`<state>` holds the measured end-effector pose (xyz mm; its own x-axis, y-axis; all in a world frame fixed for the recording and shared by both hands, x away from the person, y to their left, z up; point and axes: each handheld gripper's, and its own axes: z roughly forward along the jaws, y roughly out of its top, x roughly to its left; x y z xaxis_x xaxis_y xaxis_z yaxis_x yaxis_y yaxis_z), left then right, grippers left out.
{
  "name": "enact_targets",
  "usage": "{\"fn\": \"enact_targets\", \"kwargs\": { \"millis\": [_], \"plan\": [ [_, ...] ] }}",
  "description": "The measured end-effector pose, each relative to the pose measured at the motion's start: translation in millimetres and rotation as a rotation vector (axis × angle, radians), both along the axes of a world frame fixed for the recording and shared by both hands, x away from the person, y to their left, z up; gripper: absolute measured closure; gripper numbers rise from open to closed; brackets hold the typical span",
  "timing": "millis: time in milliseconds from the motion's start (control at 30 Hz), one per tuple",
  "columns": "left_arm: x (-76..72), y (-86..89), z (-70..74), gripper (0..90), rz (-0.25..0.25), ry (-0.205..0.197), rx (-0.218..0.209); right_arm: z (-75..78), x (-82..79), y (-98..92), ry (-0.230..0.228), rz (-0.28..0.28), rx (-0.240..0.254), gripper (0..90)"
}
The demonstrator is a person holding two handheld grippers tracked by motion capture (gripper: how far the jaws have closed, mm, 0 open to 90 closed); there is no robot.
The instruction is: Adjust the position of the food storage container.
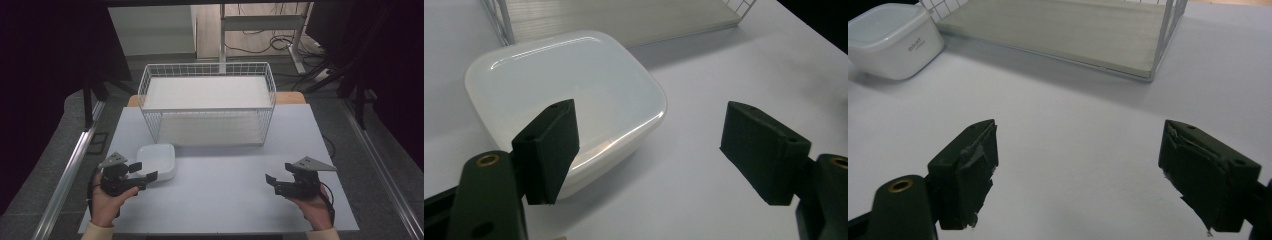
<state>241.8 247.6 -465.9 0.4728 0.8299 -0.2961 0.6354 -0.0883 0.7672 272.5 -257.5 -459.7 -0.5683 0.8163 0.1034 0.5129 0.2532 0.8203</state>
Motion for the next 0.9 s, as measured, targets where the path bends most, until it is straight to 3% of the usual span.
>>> {"fn": "enact_targets", "kwargs": {
  "millis": [367,433,467,900],
  "plan": [
    [-0.9,-0.5,0.0,22.6,-0.002,0.0,0.0,1.4,-0.8,-4.3,-0.005,-0.001,-0.009,18.8],
    [-1.5,-0.6,0.0,22.6,-0.009,0.005,-0.009,1.1,-0.6,-3.2,-0.005,0.005,-0.019,19.3],
    [-2.5,-0.3,0.8,22.6,-0.023,0.012,-0.045,1.0,-0.7,-2.9,-0.006,0.006,-0.021,19.4],
    [-3.1,-1.4,2.3,22.8,-0.013,0.003,-0.013,1.1,-0.1,-8.1,-0.01,0.006,-0.024,20.2]
  ]
}}
